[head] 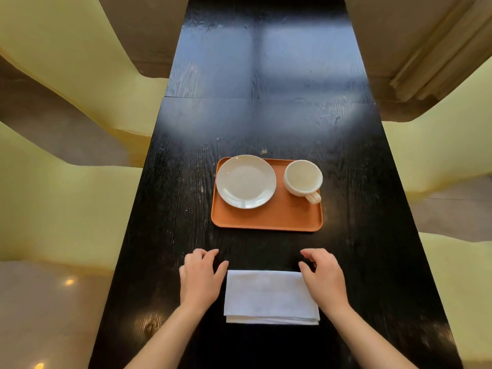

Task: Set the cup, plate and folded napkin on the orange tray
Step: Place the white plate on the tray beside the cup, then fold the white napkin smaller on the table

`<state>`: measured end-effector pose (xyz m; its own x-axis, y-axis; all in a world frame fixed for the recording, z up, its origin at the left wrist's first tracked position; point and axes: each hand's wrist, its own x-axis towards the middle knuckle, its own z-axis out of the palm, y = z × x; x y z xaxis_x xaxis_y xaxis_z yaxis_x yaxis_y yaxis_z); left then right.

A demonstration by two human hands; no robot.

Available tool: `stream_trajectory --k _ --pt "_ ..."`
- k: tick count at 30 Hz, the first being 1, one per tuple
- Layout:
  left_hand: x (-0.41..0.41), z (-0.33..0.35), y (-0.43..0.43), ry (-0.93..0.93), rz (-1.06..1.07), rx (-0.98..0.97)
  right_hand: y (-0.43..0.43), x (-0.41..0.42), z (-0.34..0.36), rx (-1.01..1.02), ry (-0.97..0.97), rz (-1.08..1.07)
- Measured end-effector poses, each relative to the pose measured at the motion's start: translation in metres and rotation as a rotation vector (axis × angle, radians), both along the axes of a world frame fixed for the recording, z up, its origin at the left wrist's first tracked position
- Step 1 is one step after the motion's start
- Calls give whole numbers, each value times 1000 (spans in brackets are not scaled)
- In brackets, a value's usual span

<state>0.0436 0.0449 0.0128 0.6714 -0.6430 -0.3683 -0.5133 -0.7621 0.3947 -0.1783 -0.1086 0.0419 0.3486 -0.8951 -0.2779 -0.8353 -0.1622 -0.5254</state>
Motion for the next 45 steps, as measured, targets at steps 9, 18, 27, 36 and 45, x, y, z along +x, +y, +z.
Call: stream_trajectory --k 9,18,27,36,45 --pt "-30 -2 -4 58 64 -2 36 -5 -2 186 -154 -35" --pt "-36 -3 -6 97 53 -5 60 -7 -15 434 -197 -145" --pt "-38 -1 -2 66 -61 59 61 -6 -13 452 -229 -179" --pt "-39 4 14 748 412 -52 57 -6 -14 545 -289 -298" --pt "-53 18 22 732 462 -136 57 20 -15 741 -422 -384"
